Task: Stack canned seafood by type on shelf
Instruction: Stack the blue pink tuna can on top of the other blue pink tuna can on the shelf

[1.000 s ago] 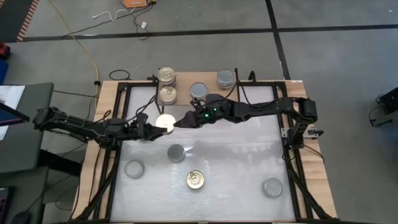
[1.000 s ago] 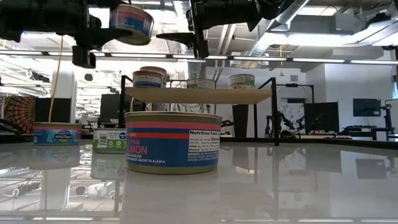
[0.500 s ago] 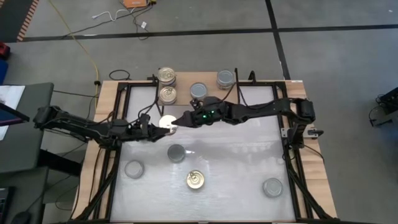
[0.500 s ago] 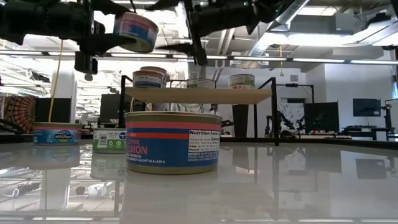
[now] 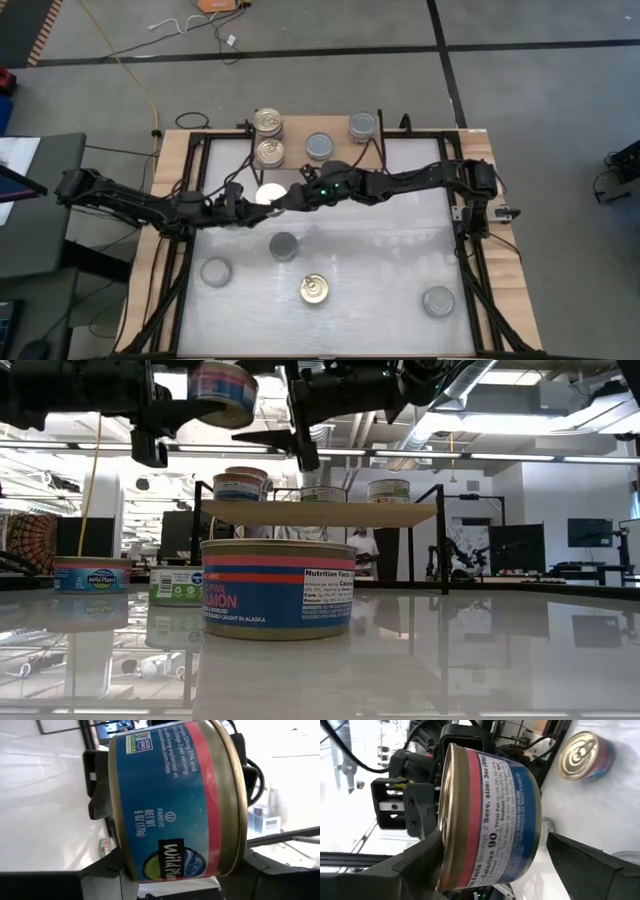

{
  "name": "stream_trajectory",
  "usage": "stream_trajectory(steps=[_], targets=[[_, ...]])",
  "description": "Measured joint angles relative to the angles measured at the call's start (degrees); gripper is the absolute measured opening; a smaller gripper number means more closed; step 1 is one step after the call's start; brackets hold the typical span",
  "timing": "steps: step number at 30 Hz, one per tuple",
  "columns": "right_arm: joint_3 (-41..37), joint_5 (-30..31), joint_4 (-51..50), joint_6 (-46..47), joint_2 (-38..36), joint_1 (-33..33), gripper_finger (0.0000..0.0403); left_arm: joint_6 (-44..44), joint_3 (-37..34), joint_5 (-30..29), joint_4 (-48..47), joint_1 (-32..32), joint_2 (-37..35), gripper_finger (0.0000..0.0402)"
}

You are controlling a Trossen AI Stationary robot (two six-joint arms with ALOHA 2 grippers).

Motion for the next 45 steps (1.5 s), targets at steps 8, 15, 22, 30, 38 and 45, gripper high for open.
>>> stream_trajectory(steps=[8,15,22,30,38,45], targets=[[0.09,-2.75,7.13,-3.17,-0.07,-2.01,0.0372,0.8,0.0,2.17,1.28,0.0,-0.04,0.0202],[0.04,-2.77,7.54,-1.93,-0.1,-1.76,0.0361,0.72,0.02,3.15,1.3,-0.03,-0.07,0.0202],[0.04,-2.66,6.77,-2.14,-0.1,-1.4,0.0295,0.69,0.02,3.14,1.41,-0.02,-0.07,0.0202],[-0.02,-2.49,6.15,-1.64,-0.05,-1.23,0.0215,1.91,0.0,3.36,0.95,-0.02,-0.07,0.0202],[-0.02,-2.48,5.54,-1.85,-0.05,-1.08,0.0215,1.94,0.0,3.33,0.92,-0.02,-0.07,0.0202],[-0.02,-2.44,5.62,-2.56,-0.08,-1.1,0.0221,2.33,0.0,1.59,1.01,-0.03,-0.07,0.0202]])
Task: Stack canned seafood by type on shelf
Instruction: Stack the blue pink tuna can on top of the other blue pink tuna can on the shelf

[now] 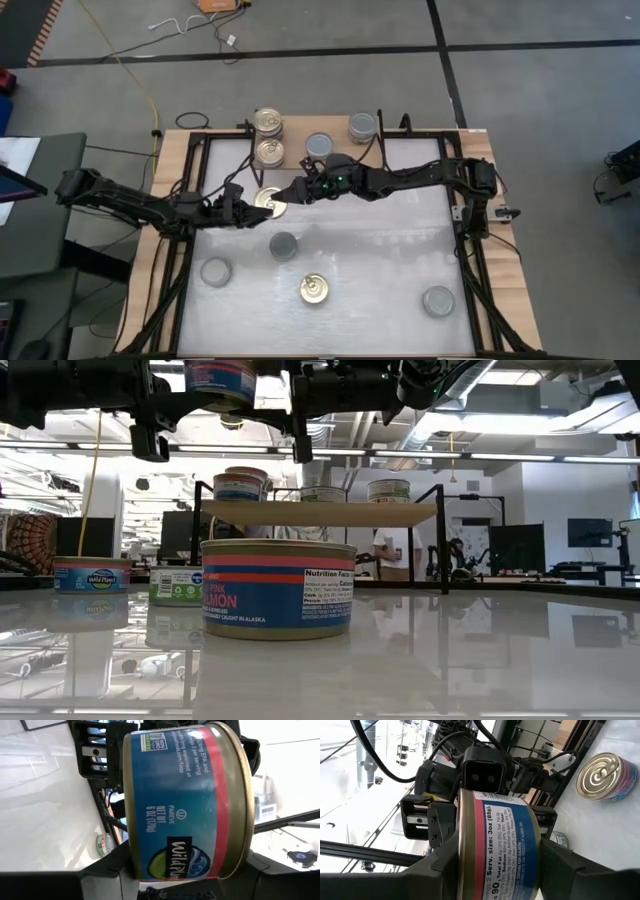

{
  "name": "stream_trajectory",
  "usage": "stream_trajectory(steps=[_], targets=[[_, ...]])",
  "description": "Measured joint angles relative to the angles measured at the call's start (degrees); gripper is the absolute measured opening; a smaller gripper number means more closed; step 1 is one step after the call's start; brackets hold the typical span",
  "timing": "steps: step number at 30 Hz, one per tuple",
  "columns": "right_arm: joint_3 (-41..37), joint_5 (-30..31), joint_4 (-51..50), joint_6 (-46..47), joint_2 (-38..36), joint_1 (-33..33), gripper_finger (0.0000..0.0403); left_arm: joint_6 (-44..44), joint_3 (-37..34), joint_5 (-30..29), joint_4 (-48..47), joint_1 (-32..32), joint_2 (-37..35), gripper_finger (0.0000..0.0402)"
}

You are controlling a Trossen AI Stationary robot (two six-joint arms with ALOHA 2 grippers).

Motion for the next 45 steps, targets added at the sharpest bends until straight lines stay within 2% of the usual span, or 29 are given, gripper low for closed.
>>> stream_trajectory(steps=[11,14,20,24,32,40,43,45], targets=[[0.0,0.18,-0.22,-1.2,0.0,-0.02,0.0223,1.8,0.0,-1.4,-1.24,-0.01,0.0,0.0203],[0.0,-0.03,-0.41,-1.53,0.0,-0.01,0.0219,1.82,0.0,-4.33,-1.41,0.16,0.0,0.0217],[0.0,-0.5,-1.71,-1.71,0.0,-0.1,0.0219,1.92,0.0,-4.04,-2.99,0.66,0.0,0.0261],[0.0,-1.6,-3.85,-2.43,-0.35,-1.52,0.0218,2.49,0.0,-3.79,-3.39,0.68,-0.77,0.0273],[0.17,-3.13,-2.95,-2.44,-0.63,-2.51,0.0218,7.53,-0.07,-3.33,-10.43,2.26,-9.91,0.0274],[1.1,-3.61,-2.05,-0.86,-1.05,-3.99,0.0218,11.11,-0.07,-3.74,-25.44,2.96,-21.31,0.0274],[3.76,-3.54,-3.74,-0.93,-1.07,-4.67,0.0218,11.28,-0.04,-3.69,-28.69,2.95,-23.45,0.0274],[6.38,-3.0,-8.83,-2.29,-1.2,-5.38,0.0216,11.34,-0.04,-3.64,-29.38,2.94,-24.47,0.0274]])
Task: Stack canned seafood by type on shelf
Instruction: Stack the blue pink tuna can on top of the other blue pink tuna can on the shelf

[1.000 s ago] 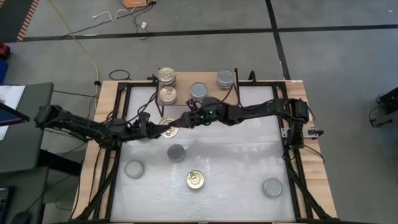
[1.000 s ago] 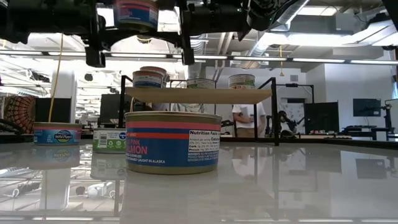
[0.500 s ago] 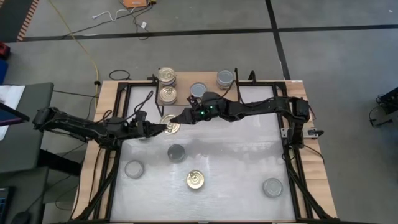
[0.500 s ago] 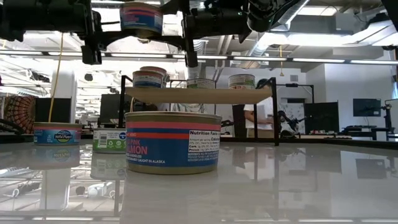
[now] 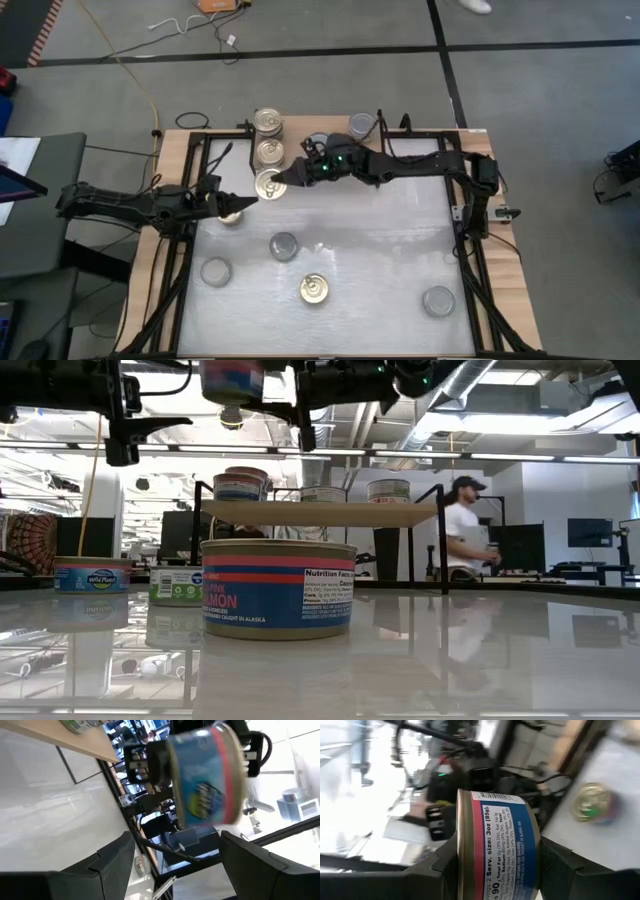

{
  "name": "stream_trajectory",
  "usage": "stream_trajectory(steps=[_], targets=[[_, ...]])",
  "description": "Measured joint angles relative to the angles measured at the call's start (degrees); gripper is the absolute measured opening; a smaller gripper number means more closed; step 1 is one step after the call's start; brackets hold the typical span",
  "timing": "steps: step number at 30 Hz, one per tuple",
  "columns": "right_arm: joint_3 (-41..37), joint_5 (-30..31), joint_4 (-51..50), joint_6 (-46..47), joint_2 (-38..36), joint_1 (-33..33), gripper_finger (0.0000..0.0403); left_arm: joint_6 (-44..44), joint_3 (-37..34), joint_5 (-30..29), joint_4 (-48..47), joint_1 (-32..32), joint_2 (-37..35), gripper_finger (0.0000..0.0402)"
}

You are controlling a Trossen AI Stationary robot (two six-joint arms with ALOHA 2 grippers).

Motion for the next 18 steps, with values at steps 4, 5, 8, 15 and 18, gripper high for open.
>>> stream_trajectory(steps=[4,5,8,15,18], targets=[[6.93,4.04,-14.9,-4.27,0.39,-1.12,0.0215,-0.08,0.0,0.01,-1.11,0.0,-1.26,0.0274],[8.8,5.48,-17.61,-5.08,0.72,-1.48,0.0215,-0.47,0.0,0.03,-1.41,0.0,-1.55,0.0274],[12.8,7.12,-21.14,-5.94,2.45,-3.03,0.0215,-0.68,0.0,0.04,-2.06,0.0,-2.36,0.0274],[19.1,7.56,-21.12,-1.78,9.54,-6.44,0.0216,0.1,0.0,0.23,-4.78,0.0,-5.89,0.0274],[22.21,7.56,-19.59,-1.0,12.87,-8.02,0.0216,0.1,0.0,0.23,-6.82,0.0,-7.74,0.0274]])
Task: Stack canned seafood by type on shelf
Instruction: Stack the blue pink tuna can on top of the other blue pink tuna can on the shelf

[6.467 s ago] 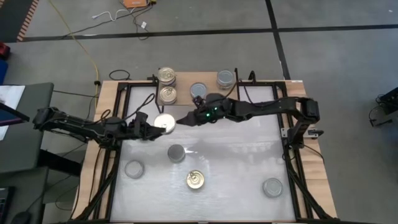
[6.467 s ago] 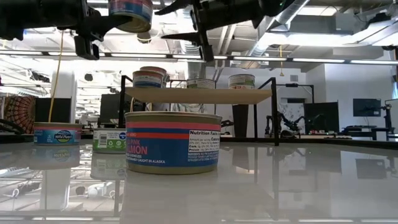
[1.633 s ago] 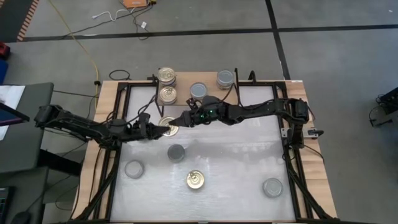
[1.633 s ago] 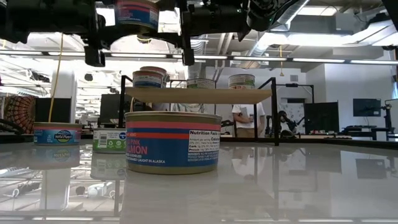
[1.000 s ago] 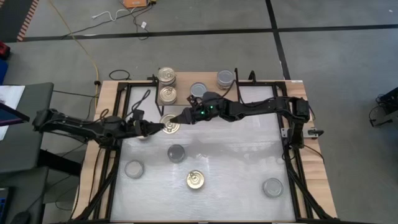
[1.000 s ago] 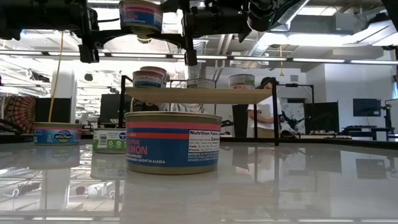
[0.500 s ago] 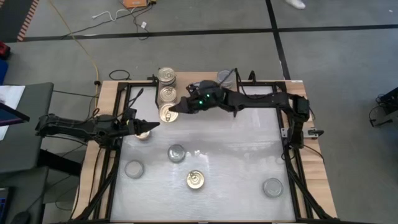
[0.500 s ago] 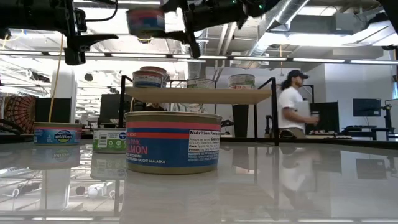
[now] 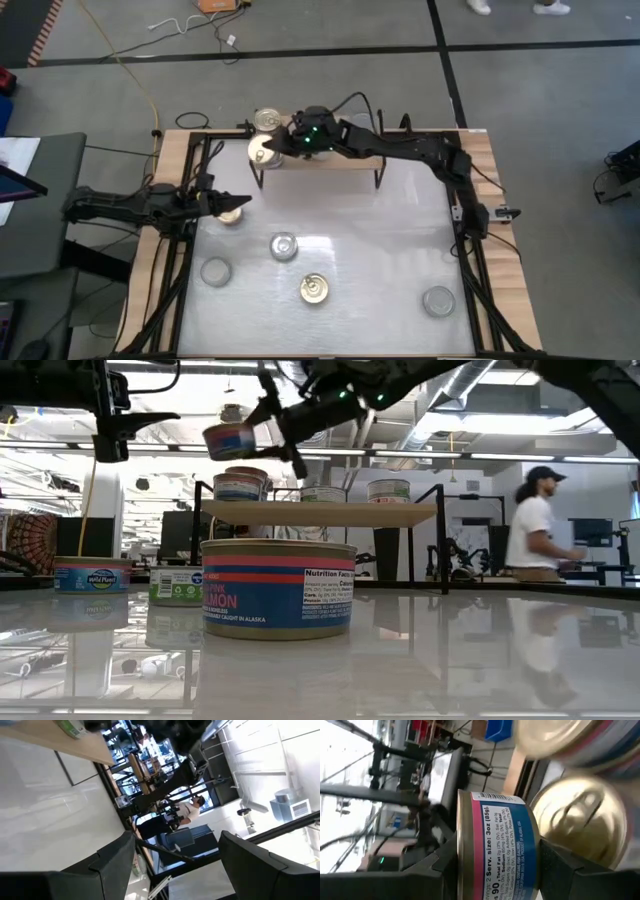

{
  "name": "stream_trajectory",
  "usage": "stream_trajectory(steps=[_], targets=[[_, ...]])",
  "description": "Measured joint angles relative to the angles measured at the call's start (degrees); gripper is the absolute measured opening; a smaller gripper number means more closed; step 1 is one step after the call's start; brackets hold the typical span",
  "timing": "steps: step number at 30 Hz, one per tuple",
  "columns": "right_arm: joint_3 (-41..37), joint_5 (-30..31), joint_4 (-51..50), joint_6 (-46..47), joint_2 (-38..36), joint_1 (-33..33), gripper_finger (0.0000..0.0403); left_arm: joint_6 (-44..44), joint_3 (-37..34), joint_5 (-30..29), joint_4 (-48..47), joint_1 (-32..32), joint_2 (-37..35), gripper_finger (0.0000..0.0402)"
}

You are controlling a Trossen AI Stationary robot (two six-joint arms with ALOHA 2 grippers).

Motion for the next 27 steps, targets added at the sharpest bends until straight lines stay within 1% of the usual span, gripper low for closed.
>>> stream_trajectory(steps=[4,7,11,18,21,27], targets=[[3.81,0.15,-0.59,0.51,2.58,-1.36,0.0216,-0.49,0.02,0.0,-2.3,0.0,-2.27,0.0274],[5.42,0.44,-4.21,-0.47,3.33,-1.73,0.0216,-0.52,0.02,0.0,-3.04,0.0,-3.61,0.0274],[5.44,1.88,-7.97,-2.37,3.41,-1.53,0.0216,-0.58,0.02,0.0,-4.62,0.0,-4.97,0.0274],[5.44,2.9,-8.9,-4.37,3.13,-1.55,0.0218,-0.65,0.02,-0.04,-6.08,0.0,-6.19,0.0274],[5.44,2.89,-9.17,-5.86,3.06,-1.48,0.0225,-0.64,0.02,-0.04,-6.19,0.0,-6.17,0.0274],[5.44,2.89,-9.21,-5.71,3.06,-1.46,0.0239,-0.63,0.02,-0.06,-6.18,0.0,-6.17,0.0274]])
